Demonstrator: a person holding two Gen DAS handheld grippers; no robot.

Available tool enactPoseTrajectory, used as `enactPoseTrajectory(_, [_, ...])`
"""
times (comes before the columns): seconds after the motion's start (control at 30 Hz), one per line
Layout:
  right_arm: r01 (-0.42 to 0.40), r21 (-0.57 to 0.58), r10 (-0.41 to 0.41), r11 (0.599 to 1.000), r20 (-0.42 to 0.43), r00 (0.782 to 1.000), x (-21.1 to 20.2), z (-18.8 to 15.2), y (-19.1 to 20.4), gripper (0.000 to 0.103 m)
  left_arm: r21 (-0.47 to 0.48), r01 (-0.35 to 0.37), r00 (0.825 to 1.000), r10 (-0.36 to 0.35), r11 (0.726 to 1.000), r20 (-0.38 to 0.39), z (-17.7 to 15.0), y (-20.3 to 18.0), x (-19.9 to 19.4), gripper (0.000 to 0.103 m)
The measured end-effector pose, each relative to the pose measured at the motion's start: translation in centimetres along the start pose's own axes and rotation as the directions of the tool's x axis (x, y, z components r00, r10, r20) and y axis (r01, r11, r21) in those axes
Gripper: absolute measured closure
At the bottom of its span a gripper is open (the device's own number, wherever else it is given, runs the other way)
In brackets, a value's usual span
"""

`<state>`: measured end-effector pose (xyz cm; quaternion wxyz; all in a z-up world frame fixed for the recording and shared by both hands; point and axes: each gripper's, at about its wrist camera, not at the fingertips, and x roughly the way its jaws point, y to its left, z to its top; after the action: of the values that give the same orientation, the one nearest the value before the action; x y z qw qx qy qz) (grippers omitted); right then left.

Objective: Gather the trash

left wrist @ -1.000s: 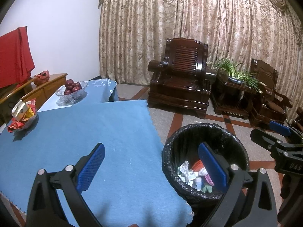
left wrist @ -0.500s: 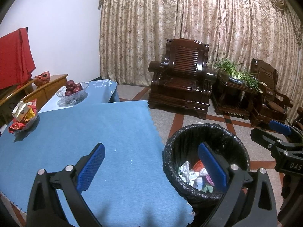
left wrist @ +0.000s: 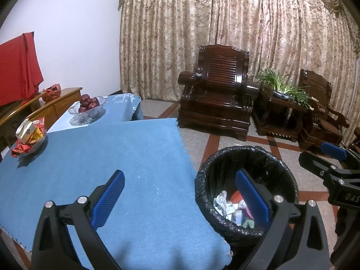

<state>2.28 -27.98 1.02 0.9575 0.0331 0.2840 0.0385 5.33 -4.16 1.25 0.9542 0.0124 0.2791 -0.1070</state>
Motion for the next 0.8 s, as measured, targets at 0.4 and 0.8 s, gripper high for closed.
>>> enactPoseTrajectory(0.4, [-0.004,-0.004,0.004,1.0,-0.005,1.0,0.14,-0.16,-0.2,0.005,-0.002,-0.002,1.0,0.002,1.0,-0.004,-0.44,0.36,0.26,0.006])
enactPoseTrajectory(0.8, [-0.004,-0.006,0.004,1.0,-0.006,1.0,0.28,-0.2,-0.05,0.005,0.0,-0.002,1.0,0.002,1.0,-0.005,-0.37,0.37,0.25,0.006])
